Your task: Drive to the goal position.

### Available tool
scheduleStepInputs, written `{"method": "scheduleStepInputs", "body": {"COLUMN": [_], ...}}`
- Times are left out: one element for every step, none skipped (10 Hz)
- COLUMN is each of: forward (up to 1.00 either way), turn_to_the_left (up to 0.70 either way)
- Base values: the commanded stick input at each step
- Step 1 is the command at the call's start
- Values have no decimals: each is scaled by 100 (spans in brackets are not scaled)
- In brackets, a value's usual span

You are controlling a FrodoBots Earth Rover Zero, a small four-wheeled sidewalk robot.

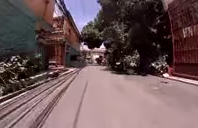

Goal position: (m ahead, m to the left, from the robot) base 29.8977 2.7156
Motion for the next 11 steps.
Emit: {"method": "scheduleStepInputs", "body": {"forward": [100, 100, 100, 100, 100, 100, 100, 100, 100, 100, 100], "turn_to_the_left": [0, 0, 0, 0, 0, 0, 0, 0, 0, 0, 0]}}
